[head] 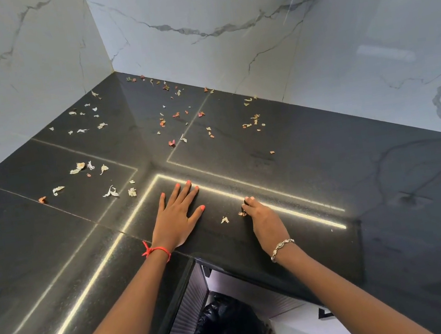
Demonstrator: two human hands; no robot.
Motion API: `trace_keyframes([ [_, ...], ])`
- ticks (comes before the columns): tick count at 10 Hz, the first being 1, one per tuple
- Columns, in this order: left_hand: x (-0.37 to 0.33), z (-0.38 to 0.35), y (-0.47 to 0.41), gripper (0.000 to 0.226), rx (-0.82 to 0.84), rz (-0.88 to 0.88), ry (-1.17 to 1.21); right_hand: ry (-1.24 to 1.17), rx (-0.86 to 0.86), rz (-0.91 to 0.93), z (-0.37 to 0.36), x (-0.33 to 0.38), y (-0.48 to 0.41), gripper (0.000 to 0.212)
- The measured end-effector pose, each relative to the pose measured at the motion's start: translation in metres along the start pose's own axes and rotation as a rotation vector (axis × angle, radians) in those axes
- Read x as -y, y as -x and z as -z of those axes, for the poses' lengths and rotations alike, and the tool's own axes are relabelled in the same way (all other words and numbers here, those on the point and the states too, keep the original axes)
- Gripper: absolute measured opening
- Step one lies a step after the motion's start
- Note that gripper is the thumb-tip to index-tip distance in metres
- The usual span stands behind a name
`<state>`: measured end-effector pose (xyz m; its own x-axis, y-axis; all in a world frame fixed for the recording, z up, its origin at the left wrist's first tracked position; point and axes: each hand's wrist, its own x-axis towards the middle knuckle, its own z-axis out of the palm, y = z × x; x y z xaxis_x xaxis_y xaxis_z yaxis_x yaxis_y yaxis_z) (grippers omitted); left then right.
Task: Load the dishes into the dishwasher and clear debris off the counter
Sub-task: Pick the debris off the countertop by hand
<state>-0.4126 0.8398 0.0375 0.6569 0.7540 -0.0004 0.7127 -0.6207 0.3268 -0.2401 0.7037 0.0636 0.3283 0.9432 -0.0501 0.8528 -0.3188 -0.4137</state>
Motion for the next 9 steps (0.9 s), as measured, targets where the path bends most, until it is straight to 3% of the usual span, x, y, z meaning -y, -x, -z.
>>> trace_keyframes([
  [2, 0.000, 0.000, 0.000, 0.079, 0.004, -0.002, -0.010, -0.059, -0.101, 0.070, -0.007, 0.006, 0.001, 0.033],
  [6, 0.000, 0.000, 0.001, 0.079, -0.006, -0.006, -0.003, 0.098, -0.032, 0.300, -0.005, 0.008, 0.011, 0.034],
  [7, 0.000, 0.000, 0.001, 0.079, -0.012, -0.008, 0.006, 0.191, -0.032, 0.297, -0.003, 0.009, 0.012, 0.021],
  [8, 0.001, 0.000, 0.000, 0.079, -0.018, -0.014, 0.001, 0.215, -0.053, 0.294, -0.005, 0.005, 0.009, 0.026],
  [9, 0.001, -0.001, 0.000, 0.079, -0.012, -0.012, -0.014, 0.023, -0.041, 0.174, 0.003, 0.001, -0.005, 0.019],
])
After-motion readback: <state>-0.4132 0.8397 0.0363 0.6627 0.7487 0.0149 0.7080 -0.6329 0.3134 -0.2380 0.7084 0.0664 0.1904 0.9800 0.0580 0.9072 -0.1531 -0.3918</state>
